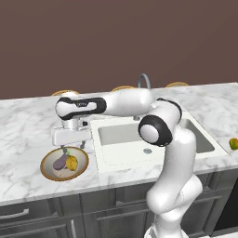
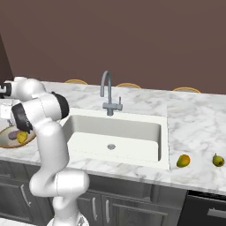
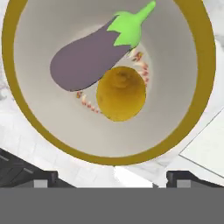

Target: There is a mixed pile of frozen fruits and vegetables on the counter. Locate all the frozen vegetables and place the items in a bowl on the counter. Take all the frozen fruits and defrost them in a running sink.

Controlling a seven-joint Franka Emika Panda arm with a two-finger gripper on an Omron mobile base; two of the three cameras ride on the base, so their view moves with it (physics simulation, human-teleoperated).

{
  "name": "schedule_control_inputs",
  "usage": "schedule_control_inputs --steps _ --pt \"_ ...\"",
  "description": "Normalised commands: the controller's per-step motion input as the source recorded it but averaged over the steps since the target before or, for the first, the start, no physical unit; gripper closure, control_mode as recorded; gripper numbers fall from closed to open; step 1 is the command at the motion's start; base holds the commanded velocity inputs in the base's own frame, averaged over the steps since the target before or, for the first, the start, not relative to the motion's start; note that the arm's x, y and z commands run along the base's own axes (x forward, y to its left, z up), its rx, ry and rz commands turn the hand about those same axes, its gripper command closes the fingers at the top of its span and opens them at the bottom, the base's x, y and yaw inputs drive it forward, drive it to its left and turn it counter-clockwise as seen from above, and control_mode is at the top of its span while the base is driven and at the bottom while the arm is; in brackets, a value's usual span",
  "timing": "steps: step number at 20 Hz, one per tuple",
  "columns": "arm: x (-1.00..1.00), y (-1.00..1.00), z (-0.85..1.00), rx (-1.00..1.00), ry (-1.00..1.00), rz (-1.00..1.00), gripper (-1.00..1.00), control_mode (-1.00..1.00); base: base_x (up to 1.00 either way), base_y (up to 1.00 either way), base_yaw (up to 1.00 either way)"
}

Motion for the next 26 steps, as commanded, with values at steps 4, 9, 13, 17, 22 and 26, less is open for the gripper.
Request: schedule_control_inputs --steps 4,9,13,17,22,26 --pt "-0.18 -0.66 0.29 -0.04 0.19 -0.14 -1.0 -1.0 0.0 0.0 0.0" --pt "-0.35 -0.56 0.12 0.0 0.0 -0.2 -1.0 -1.0 0.0 0.0 0.0" --pt "-0.14 -0.82 0.06 0.0 0.01 -0.16 -1.0 -1.0 0.0 0.0 0.0" --pt "0.0 -0.83 0.09 0.0 -0.03 -0.13 -1.0 -1.0 0.0 0.0 0.0" --pt "-0.13 -0.65 0.03 0.0 -0.27 -0.01 -1.0 -1.0 0.0 0.0 0.0" --pt "-0.19 -0.5 0.0 0.0 -0.39 0.04 -1.0 -1.0 0.0 0.0 0.0"
